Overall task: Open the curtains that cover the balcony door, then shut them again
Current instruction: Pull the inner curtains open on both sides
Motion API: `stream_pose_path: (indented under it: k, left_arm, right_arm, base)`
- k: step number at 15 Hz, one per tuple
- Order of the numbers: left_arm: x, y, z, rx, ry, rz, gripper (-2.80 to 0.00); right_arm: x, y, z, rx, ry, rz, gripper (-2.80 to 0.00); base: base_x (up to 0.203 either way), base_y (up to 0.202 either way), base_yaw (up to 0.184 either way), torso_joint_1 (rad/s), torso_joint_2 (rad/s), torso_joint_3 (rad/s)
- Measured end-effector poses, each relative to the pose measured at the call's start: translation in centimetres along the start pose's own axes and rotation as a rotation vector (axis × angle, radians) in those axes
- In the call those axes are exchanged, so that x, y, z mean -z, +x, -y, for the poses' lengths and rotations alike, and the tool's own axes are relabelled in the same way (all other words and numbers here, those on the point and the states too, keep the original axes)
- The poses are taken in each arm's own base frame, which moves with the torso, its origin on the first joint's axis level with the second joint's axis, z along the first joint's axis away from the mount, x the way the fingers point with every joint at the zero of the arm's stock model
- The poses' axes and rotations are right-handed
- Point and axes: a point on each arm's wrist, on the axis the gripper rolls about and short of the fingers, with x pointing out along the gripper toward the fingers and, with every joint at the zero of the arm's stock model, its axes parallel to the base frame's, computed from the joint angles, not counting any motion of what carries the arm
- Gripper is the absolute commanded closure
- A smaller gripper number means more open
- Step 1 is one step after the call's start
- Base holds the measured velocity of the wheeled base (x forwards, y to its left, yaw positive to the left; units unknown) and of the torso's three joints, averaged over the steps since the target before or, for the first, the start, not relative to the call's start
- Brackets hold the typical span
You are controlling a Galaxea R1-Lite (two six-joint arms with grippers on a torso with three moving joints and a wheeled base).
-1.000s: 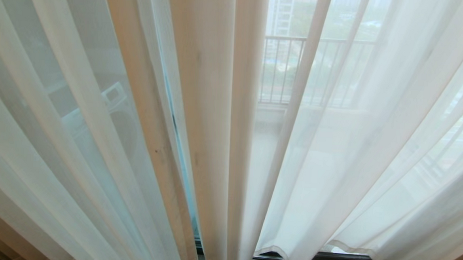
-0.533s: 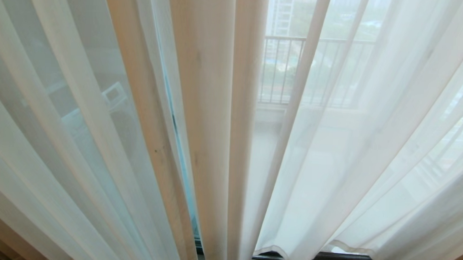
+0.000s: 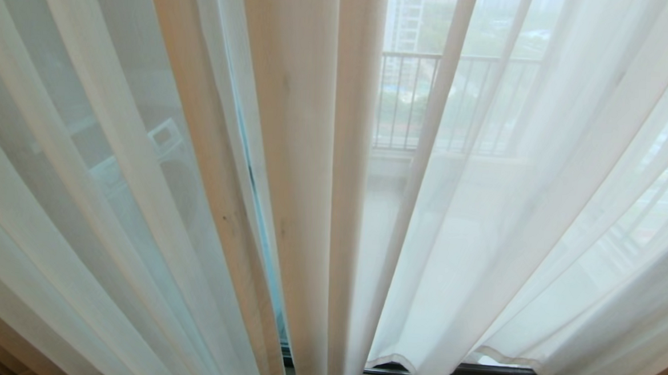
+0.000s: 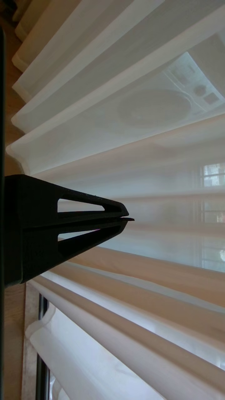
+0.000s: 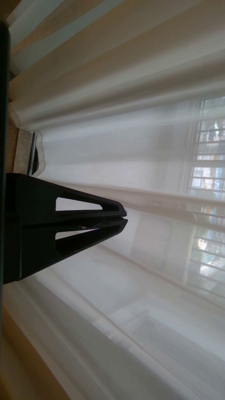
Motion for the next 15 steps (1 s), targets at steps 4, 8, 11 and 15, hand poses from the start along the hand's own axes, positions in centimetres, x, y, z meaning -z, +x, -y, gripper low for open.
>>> stream_pose_path:
  k: [4, 8, 11, 15]
  left_arm:
    - [0.00, 0.00, -0.01, -0.005, -0.002, 0.000, 0.00]
    - [0.00, 0.00, -0.01, -0.006, -0.004, 0.000, 0.00]
    - [0.00, 0.00, -0.01, -0.005, -0.005, 0.000, 0.00]
    - [0.00, 0.00, -0.01, -0.005, -0.007, 0.000, 0.00]
  right_arm:
    - [0.00, 0.00, 0.00, 0.000, 0.000, 0.000, 0.00]
    - [0.00, 0.00, 0.00, 0.000, 0.000, 0.000, 0.00]
    - [0.00, 0.00, 0.00, 0.000, 0.000, 0.000, 0.00]
    - [0.00, 0.00, 0.00, 0.000, 0.000, 0.000, 0.00]
  base:
    - [0.000, 0.000, 0.000, 0.000, 0.00, 0.000]
    - [0.000, 0.000, 0.000, 0.000, 0.00, 0.000]
    - [0.000, 0.000, 0.000, 0.000, 0.00, 0.000]
    - [0.000, 0.000, 0.000, 0.000, 0.00, 0.000]
